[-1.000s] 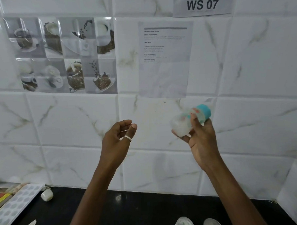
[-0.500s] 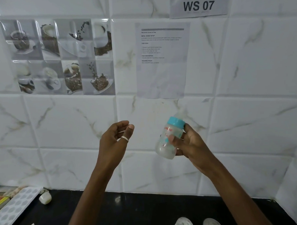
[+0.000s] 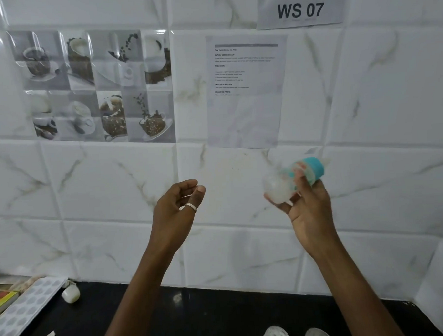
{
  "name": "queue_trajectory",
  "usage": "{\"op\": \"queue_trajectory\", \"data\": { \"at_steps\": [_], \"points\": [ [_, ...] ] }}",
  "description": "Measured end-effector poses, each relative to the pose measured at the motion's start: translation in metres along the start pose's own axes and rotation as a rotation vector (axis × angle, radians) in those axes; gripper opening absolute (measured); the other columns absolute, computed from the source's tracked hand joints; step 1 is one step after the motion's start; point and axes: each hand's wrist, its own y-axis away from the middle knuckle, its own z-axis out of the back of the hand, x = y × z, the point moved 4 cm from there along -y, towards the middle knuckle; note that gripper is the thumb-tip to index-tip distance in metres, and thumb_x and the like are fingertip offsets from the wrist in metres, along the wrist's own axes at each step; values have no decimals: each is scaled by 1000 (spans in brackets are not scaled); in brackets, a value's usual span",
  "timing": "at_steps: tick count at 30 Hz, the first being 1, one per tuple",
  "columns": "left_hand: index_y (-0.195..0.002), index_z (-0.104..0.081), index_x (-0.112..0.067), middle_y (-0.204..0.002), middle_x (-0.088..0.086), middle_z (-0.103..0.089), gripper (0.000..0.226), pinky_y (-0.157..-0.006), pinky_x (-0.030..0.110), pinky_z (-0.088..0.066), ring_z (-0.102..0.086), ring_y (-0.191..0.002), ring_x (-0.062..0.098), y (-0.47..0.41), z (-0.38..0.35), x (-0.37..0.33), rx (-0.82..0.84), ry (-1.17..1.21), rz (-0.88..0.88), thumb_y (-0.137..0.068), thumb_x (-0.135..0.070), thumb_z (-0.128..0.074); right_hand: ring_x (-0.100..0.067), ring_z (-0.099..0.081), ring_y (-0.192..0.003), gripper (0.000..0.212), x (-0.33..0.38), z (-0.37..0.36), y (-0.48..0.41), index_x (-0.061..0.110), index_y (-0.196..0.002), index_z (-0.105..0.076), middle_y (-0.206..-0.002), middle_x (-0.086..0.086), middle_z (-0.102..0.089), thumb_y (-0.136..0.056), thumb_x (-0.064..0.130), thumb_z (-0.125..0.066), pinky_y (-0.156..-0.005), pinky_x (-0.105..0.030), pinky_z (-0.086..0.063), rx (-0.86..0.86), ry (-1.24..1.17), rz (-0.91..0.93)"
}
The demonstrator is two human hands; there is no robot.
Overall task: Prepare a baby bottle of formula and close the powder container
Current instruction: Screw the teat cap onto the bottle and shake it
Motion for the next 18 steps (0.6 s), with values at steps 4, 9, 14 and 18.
{"op": "queue_trajectory", "data": {
  "at_steps": [4, 9, 14, 18],
  "points": [
    [-118, -70, -34, -109, -12, -76, 28, -102, 43, -57, -72, -107, 8, 0, 0, 0, -7, 6, 7, -94, -49, -70, -31, -70, -113, 56, -16, -6, 9, 16, -132, -54, -117, -5, -72, -84, 34, -78, -81, -50, -62, 128, 307, -123],
    [-118, -69, -34, -109, -12, -76, 29, -101, 43, -58, -72, -106, 8, 1, -2, -2, 1, -2, 2, -94, -50, -70, -32, -70, -113, 52, -9, 3, 5, 17, -132, -57, -117, -5, -73, -85, 30, -74, -79, -54, -61, 52, 105, -55],
    [-118, -69, -34, -109, -12, -76, 29, -101, 43, -58, -72, -106, 9, 1, 1, -2, -8, 2, 8, -93, -49, -70, -29, -72, -111, 53, -21, 0, 10, 20, -130, -56, -128, -14, -67, -81, 31, -73, -82, -53, -61, 110, 278, -113],
    [-117, -70, -35, -108, -12, -77, 29, -101, 42, -58, -72, -105, 7, 1, -1, -3, -3, 7, 10, -93, -50, -70, -28, -72, -110, 52, -19, -1, 10, 20, -128, -58, -123, -9, -71, -80, 29, -75, -74, -44, -62, 121, 282, -127]
  ]
}}
